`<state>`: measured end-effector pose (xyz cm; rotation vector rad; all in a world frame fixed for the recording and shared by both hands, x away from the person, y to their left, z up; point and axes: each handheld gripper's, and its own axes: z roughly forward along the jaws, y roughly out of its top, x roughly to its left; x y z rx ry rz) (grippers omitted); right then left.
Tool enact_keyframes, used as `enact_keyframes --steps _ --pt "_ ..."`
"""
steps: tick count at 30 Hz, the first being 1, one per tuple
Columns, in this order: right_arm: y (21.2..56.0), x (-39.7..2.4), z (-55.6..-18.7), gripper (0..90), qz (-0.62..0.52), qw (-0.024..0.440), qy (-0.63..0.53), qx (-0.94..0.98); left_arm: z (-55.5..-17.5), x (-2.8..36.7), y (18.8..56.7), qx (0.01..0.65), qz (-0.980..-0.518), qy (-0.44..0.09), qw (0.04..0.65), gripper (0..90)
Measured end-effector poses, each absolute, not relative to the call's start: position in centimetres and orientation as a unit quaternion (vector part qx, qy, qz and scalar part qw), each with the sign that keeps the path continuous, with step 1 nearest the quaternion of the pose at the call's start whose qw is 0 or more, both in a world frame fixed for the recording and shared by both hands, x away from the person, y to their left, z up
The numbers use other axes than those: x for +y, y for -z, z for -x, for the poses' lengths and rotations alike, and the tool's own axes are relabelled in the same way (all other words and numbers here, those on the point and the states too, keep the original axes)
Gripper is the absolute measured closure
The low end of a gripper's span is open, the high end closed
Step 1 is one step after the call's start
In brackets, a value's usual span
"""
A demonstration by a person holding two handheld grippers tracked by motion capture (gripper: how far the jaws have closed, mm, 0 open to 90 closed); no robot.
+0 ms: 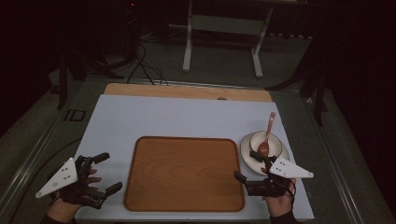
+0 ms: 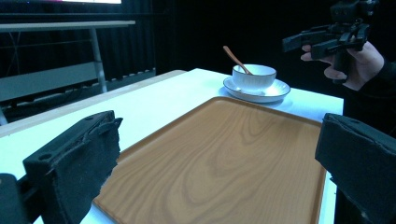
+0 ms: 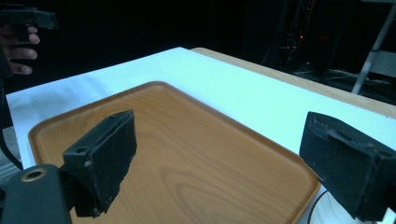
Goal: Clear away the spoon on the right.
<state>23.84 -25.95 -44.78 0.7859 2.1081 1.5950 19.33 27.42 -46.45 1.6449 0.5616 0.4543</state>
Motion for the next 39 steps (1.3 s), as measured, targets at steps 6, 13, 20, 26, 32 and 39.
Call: enact_keyframes --steps 6,13,20,26,32,39 --pt "44.8 -25.8 -23.8 10.7 -0.277 0.190 -0.572 0.748 -19.1 27.2 46.4 0.238 -0.718 -0.199 0.624 0.0" --pt "44.9 -25.3 -23.8 10.4 -0.267 0.175 -0.565 0.761 -19.1 27.4 46.7 0.239 -0.720 -0.193 0.623 0.0" --pt "44.2 -24.7 -23.2 10.3 -0.244 0.174 -0.562 0.771 -18.9 27.2 46.6 0.234 -0.721 -0.194 0.622 0.0" --pt "42.7 -23.7 -22.2 10.3 -0.207 0.171 -0.569 0.777 -18.9 27.3 46.4 0.231 -0.720 -0.197 0.624 0.0" --pt "40.3 -23.2 -21.6 10.3 -0.176 0.179 -0.580 0.775 -18.7 27.3 46.4 0.232 -0.719 -0.200 0.624 0.0" --pt "37.8 -23.0 -22.1 10.4 -0.155 0.193 -0.585 0.772 -18.7 27.3 46.4 0.230 -0.720 -0.197 0.625 0.0"
